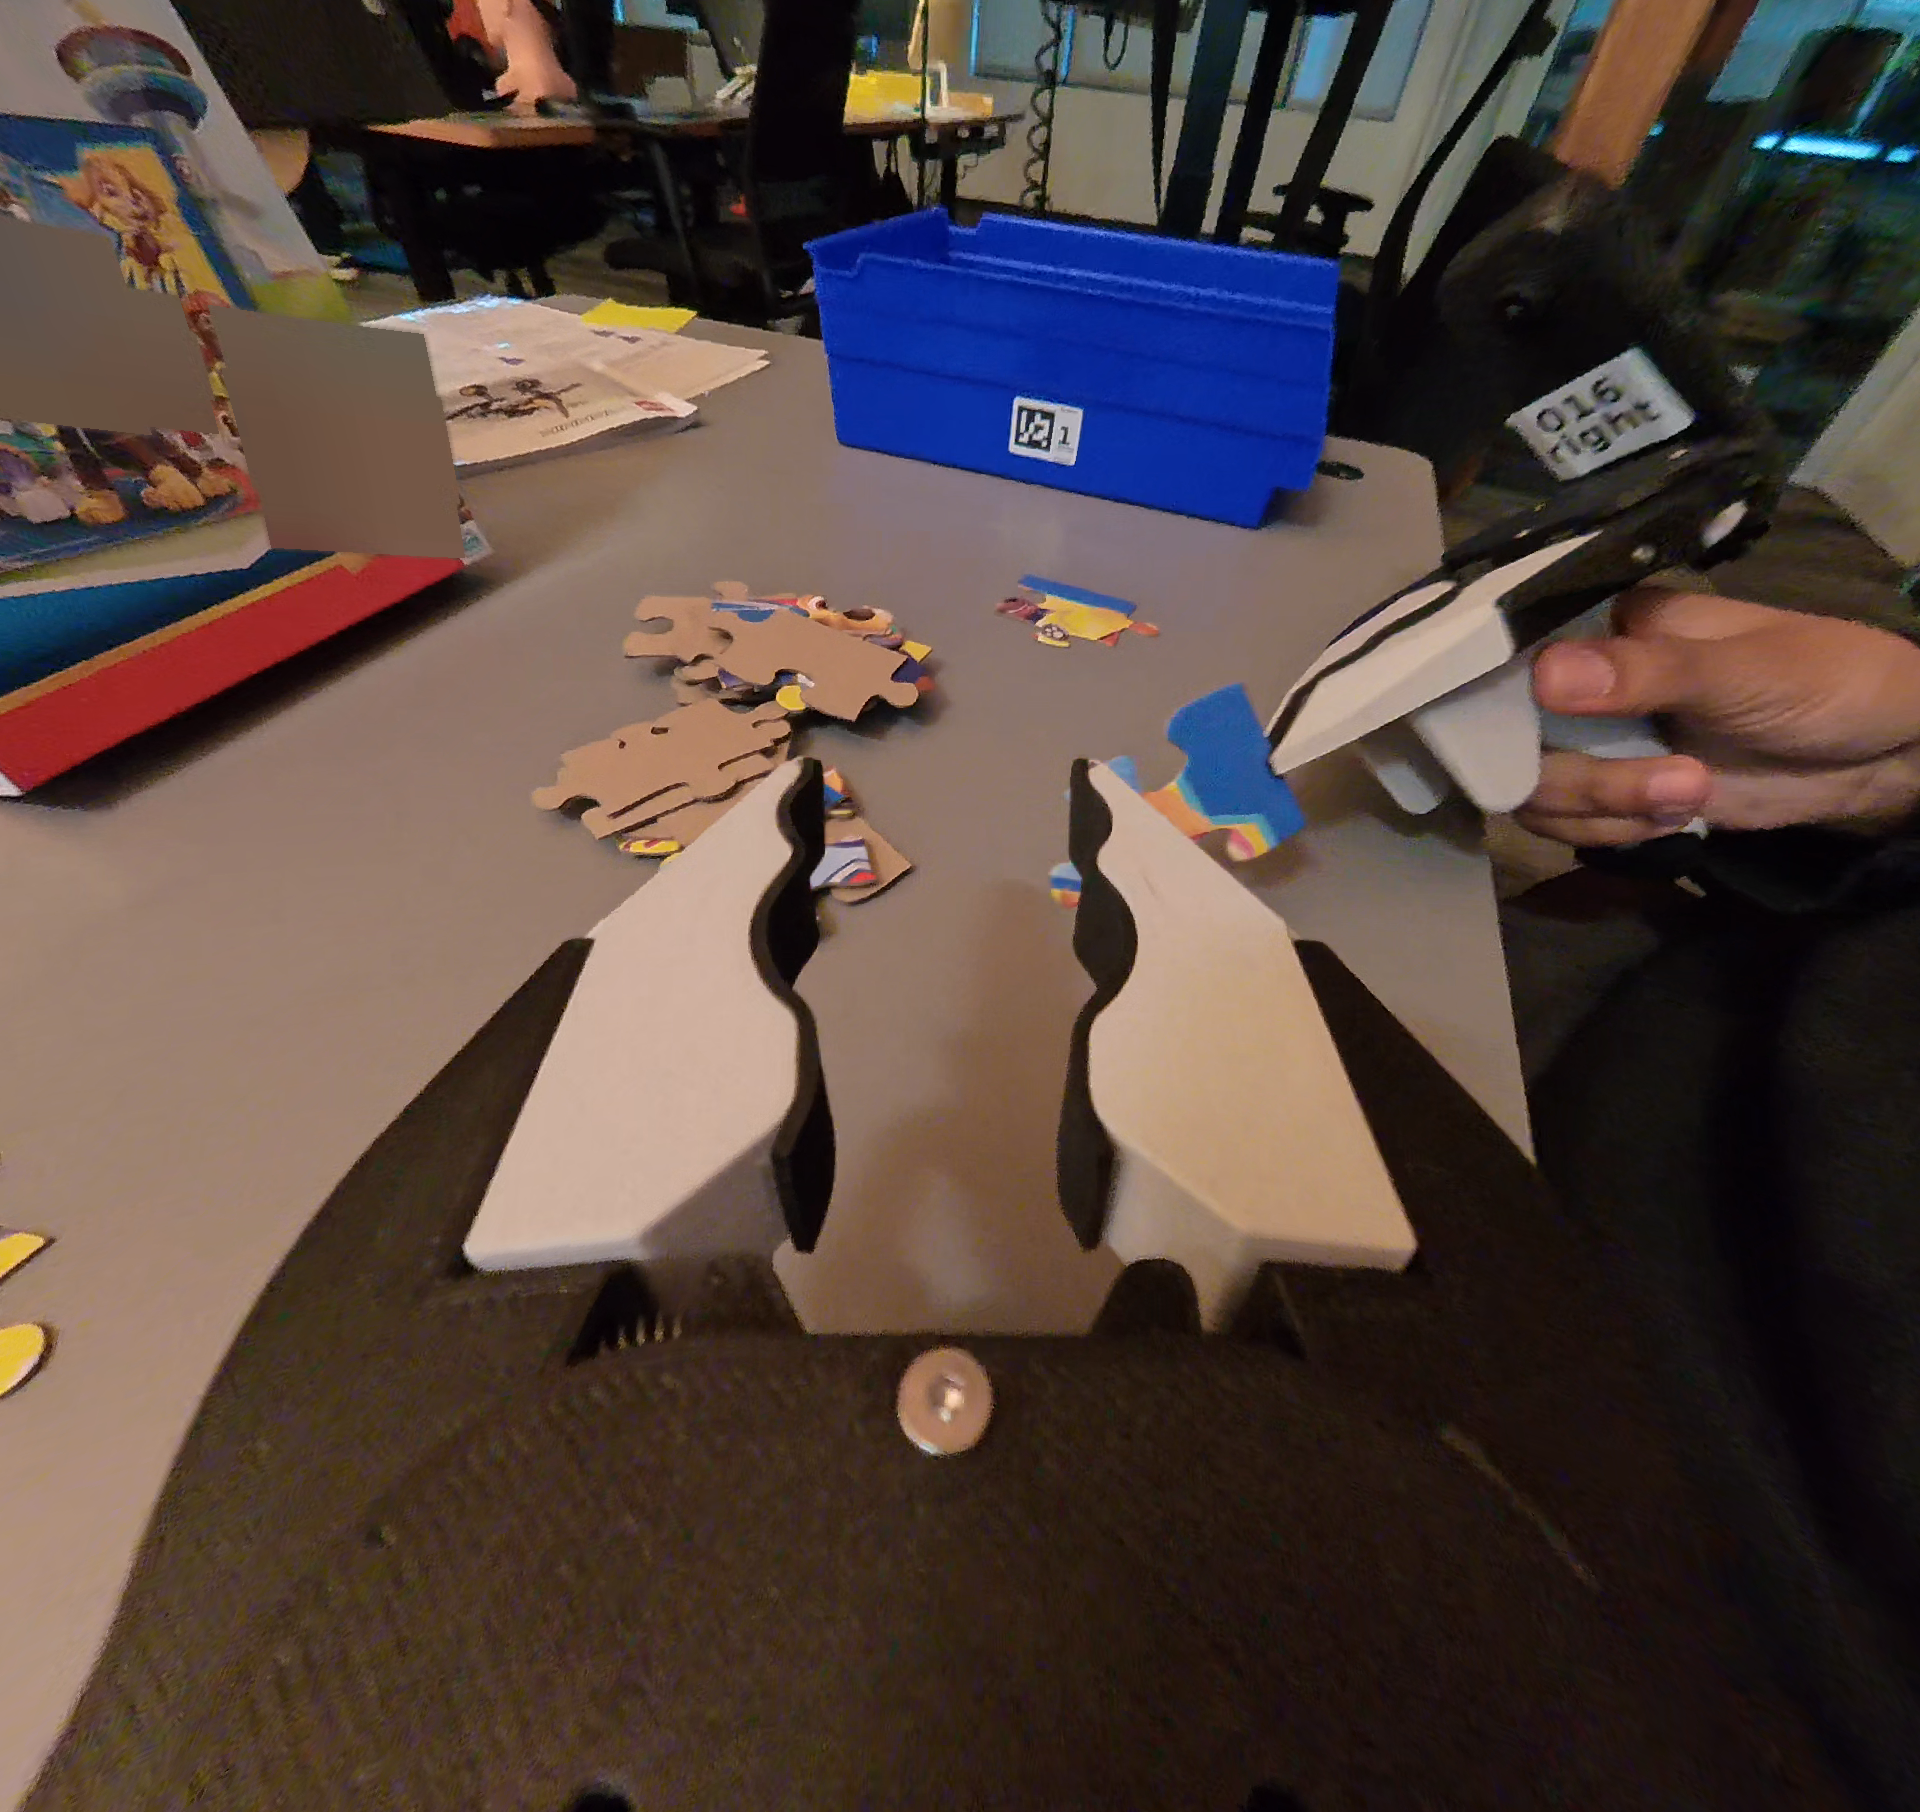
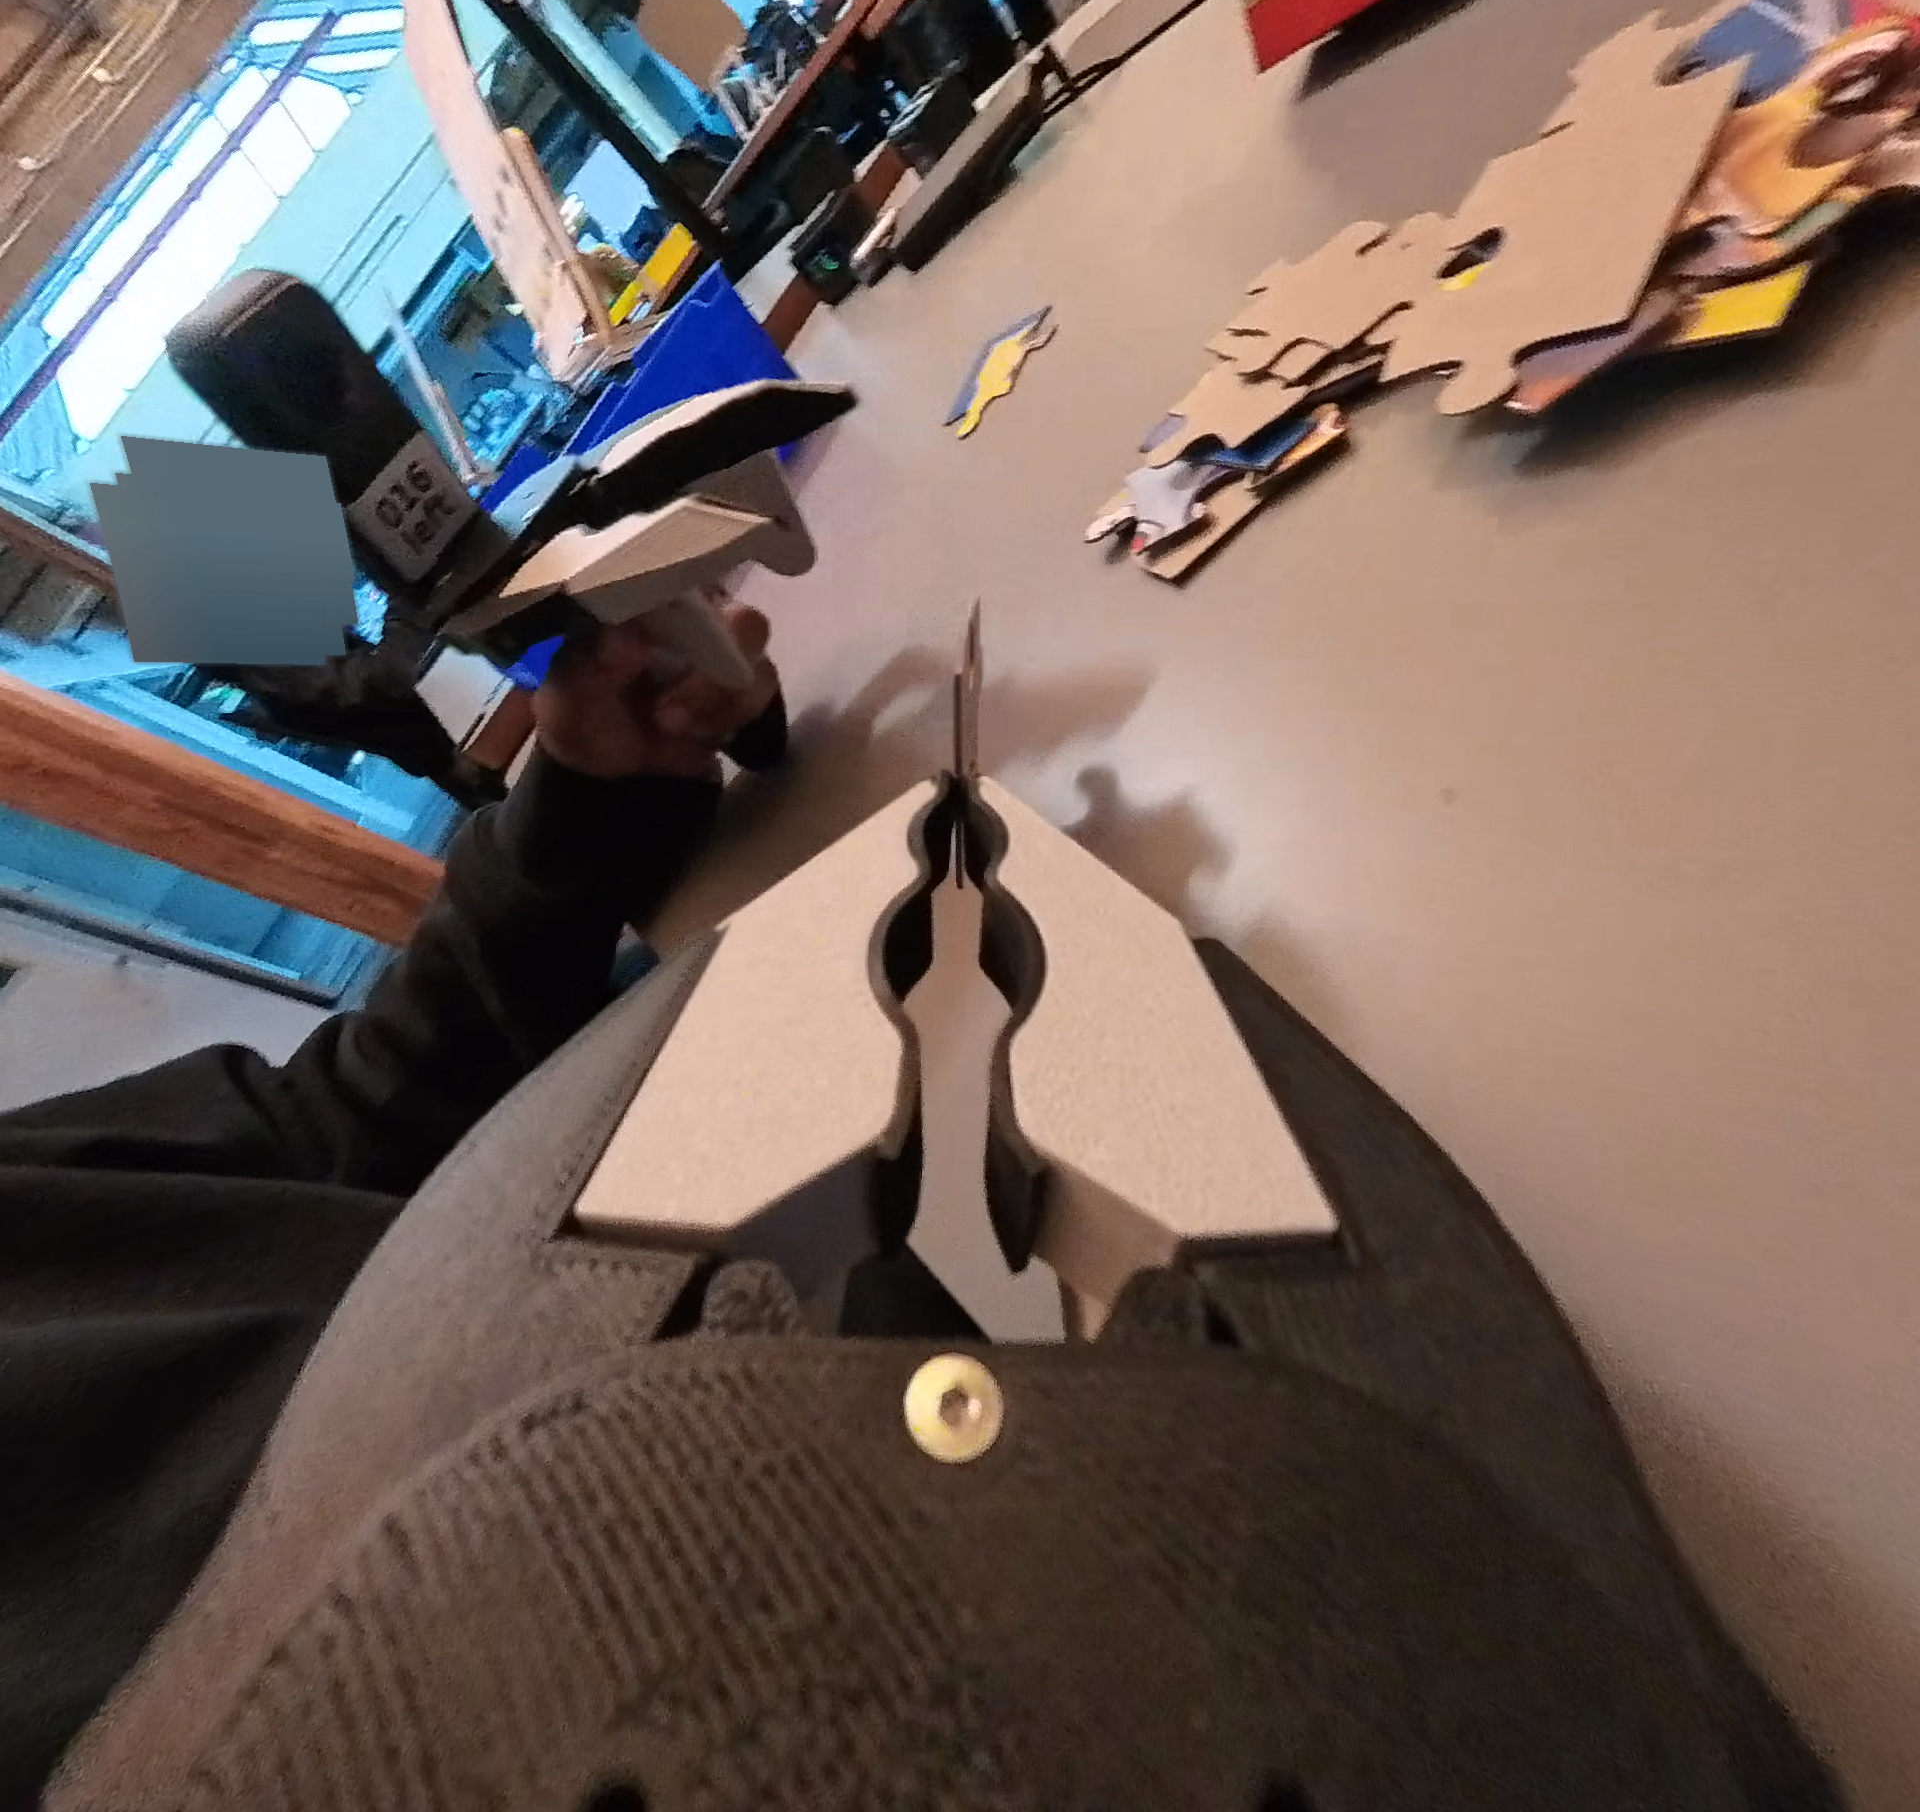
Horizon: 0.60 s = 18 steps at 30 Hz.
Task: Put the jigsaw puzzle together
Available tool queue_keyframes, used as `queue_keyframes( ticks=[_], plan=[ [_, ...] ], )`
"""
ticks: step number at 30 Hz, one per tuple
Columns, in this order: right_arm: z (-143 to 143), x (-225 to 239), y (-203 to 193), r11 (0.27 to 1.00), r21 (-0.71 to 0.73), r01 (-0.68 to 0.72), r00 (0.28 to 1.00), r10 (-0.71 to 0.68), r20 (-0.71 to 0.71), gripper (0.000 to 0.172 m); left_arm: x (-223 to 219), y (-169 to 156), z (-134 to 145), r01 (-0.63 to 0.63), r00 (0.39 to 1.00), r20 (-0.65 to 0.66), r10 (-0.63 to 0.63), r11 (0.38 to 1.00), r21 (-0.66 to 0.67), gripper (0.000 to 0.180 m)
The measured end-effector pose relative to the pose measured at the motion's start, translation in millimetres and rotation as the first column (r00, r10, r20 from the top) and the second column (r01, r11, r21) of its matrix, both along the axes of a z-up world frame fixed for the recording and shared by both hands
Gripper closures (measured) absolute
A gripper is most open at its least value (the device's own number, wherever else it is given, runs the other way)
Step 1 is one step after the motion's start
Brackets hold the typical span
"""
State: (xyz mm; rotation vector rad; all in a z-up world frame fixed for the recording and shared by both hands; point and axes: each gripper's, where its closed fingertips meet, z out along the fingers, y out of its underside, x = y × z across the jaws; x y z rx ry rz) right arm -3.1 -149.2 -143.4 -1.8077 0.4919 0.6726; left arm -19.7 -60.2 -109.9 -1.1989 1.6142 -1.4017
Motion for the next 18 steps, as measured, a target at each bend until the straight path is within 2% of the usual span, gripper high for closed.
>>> queue_keyframes(
  ticks=[5,7,9,13,18],
  plan=[
    [-14,12,0,0.994,-0.064,0.092,0.995,-0.094,-0.039,0.172,0,2,2,0.001,1.0,0.006,0.0,0.999,-0.041,0.135],
    [-17,11,0,0.993,-0.079,0.092,0.995,-0.094,-0.031,0.172,0,4,3,-0.007,1.0,0.009,0.007,0.999,-0.04,0.135],
    [-15,8,-1,0.994,-0.078,0.077,0.997,-0.078,-0.012,0.164,0,4,3,-0.006,1.0,0.009,0.007,0.999,-0.043,0.135],
    [-21,10,-7,0.99,-0.135,0.039,0.991,-0.021,0.131,0.157,0,5,3,-0.008,1.0,0.01,0.008,0.999,-0.044,0.135],
    [-21,18,-16,0.987,-0.162,0.022,0.945,0.032,0.324,0.143,-1,6,3,-0.01,1.0,0.011,0.011,0.999,-0.048,0.135]
  ],
)
